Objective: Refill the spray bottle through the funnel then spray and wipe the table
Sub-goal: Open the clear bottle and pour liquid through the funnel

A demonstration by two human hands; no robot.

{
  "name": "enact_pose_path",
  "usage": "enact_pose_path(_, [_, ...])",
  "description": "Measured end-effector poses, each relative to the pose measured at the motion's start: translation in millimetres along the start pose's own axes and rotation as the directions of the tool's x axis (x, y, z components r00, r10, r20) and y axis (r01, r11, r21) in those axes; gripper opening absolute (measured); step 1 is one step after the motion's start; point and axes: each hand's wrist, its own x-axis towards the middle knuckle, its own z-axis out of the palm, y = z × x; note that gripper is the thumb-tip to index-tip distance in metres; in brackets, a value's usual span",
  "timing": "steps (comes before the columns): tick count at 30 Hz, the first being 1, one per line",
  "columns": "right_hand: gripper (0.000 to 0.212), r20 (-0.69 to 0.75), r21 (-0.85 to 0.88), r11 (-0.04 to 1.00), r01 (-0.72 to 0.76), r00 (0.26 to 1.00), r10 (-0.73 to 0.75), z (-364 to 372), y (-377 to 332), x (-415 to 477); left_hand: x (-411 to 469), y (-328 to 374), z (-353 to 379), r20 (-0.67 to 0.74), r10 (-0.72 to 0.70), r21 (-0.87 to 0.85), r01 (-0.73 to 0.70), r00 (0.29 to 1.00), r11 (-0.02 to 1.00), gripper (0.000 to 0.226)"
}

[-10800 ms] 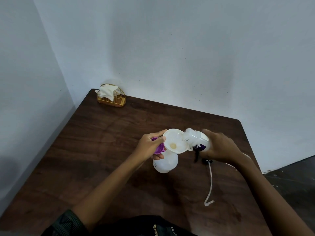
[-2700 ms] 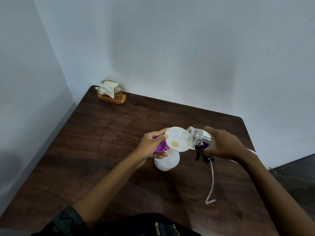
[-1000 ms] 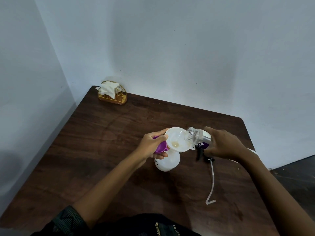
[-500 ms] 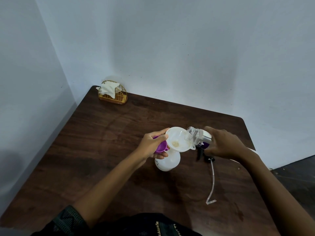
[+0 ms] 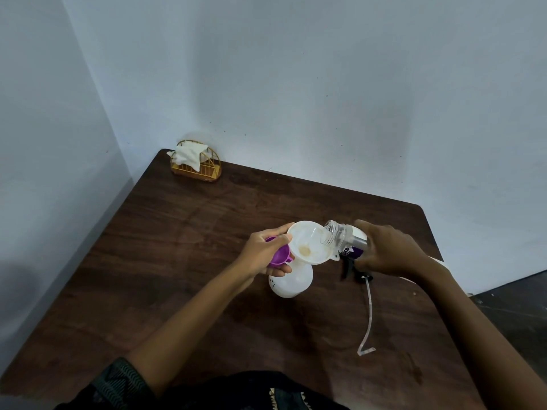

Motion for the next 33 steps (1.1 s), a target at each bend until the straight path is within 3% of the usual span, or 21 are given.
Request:
enact_pose_path(13, [0.048,-0.003,-0.007,1.0,-0.007,1.0,0.007,0.5,1.1,1.3,0.6,-0.1,0.6,0.004,-0.002,0.0,0.002,1.0,1.0,0.041])
enact_pose_path(33, [0.037,-0.005,-0.031,0.999,0.008,1.0,-0.008,-1.1,0.4,0.6,-0.5,1.0,1.6,0.001,0.001,-0.009,-0.001,1.0,1.0,0.04])
